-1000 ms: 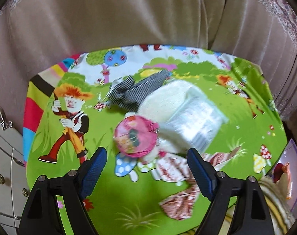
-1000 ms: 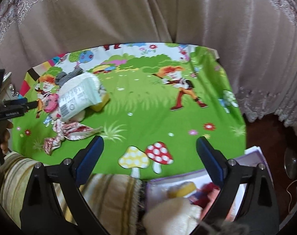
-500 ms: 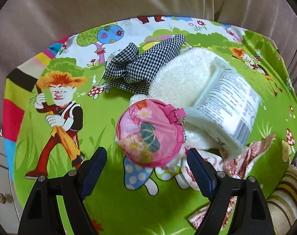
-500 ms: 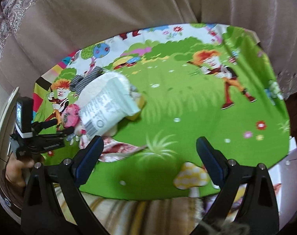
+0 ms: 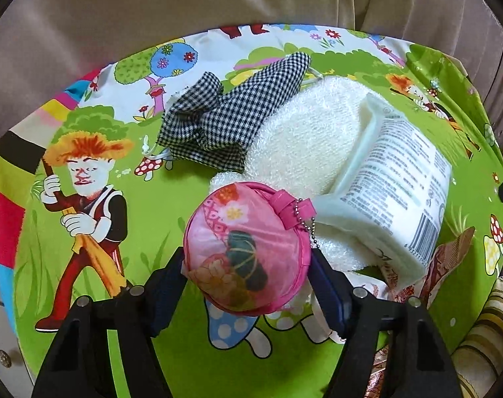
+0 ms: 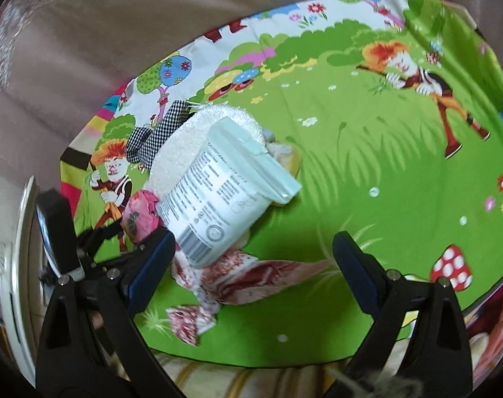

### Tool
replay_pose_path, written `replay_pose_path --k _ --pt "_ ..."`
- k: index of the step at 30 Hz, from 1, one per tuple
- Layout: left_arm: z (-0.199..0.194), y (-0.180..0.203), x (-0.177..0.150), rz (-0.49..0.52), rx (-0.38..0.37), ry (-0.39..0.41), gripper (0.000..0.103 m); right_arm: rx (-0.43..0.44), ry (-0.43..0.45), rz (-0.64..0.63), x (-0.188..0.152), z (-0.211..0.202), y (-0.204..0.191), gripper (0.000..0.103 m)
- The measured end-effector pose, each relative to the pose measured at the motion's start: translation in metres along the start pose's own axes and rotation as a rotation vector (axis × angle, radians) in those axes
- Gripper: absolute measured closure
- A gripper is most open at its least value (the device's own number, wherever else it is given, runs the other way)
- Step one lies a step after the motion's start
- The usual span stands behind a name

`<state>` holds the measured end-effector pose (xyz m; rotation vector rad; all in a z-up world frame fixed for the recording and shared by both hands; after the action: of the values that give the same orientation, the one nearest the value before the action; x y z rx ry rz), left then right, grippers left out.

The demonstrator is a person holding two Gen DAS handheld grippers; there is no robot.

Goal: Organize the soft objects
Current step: 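Grasp the pink round purse with the left tool while the right tool grasps the white cotton-pad bag, then carry the purse and cotton-pad bag over the box and release both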

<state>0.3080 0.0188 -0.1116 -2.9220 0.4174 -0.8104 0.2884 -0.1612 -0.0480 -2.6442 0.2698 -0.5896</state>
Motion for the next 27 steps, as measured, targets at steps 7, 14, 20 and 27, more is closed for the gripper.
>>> replay_pose_path --k 7,14,20,27 --pt "-0.018 -0.009 -0.004 -0.053 0.010 0.034 0.032 0.019 -0.028 0.154 0.008 0.022 -0.017 0.002" --pt "-0.039 -0.016 -0.013 -0.121 0.003 0.081 0.032 -0.038 -0.034 0.256 0.011 0.049 -0.029 0.002" --pt "-0.047 -0.019 -0.018 -0.171 0.000 0.102 0.032 -0.112 -0.025 0.281 0.009 0.069 -0.031 0.002" --pt "-0.051 -0.025 -0.023 -0.212 -0.001 0.114 0.032 -0.274 -0.006 0.236 0.008 0.086 -0.025 0.002"
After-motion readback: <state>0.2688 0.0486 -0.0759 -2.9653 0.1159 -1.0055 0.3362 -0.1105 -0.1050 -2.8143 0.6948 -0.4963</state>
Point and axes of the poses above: each gripper's, at about its wrist camera, not at the fingertips, and z roughly the way its jaws point, y to its right, x to its top, the point moved 9 cm from there along z, roughly the way its jaws point, and after that the axes turned 8 degrees about z, right-handed, at the moved point
